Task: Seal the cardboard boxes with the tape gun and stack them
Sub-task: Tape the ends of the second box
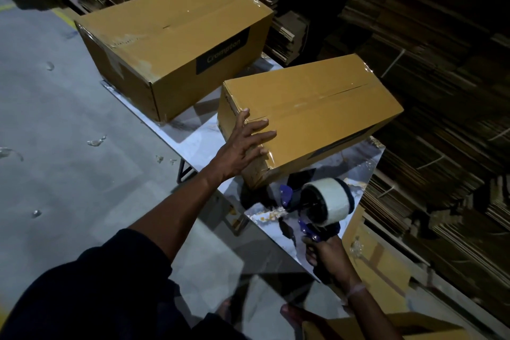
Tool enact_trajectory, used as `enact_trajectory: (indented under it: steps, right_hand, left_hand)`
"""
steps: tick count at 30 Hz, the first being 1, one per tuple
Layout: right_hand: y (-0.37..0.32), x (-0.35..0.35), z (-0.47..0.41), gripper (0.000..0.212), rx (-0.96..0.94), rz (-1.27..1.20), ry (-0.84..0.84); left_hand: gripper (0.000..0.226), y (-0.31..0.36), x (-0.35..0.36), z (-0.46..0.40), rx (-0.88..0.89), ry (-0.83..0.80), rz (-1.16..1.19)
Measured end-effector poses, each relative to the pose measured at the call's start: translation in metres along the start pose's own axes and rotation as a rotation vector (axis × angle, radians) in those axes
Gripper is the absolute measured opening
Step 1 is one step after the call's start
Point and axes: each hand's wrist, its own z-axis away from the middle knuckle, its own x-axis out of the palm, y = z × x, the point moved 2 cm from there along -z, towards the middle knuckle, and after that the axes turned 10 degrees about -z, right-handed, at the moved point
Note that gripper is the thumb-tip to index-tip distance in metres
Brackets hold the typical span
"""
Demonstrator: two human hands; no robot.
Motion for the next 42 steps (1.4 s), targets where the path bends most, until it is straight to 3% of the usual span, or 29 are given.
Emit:
enact_trajectory:
  steps: [8, 19, 33, 37, 40, 42]
  right_hand:
    - [-0.054, 0.007, -0.001, 0.045, -0.056, -0.424, -0.067]
    - [-0.166, 0.075, -0.068, 0.043, -0.14, -0.385, -0.288]
    - [-0.176, 0.097, -0.095, 0.041, -0.12, -0.358, -0.224]
    - [-0.177, 0.1, -0.095, 0.043, -0.119, -0.351, -0.213]
    - [-0.176, 0.101, -0.096, 0.044, -0.115, -0.36, -0.22]
    - [-0.177, 0.101, -0.095, 0.044, -0.1, -0.36, -0.227]
  left_hand:
    - [0.061, 0.0, -0.002, 0.001, 0.05, 0.005, -0.015]
    - [0.08, 0.002, 0.0, -0.001, 0.036, 0.026, 0.049]
    - [0.09, 0.006, 0.005, 0.001, 0.022, 0.099, -0.021]
    - [0.095, 0.011, 0.013, 0.001, -0.029, 0.068, -0.015]
    - [0.109, 0.025, 0.016, -0.001, -0.164, 0.042, 0.006]
    - [0.096, 0.039, 0.017, -0.003, -0.303, 0.091, 0.085]
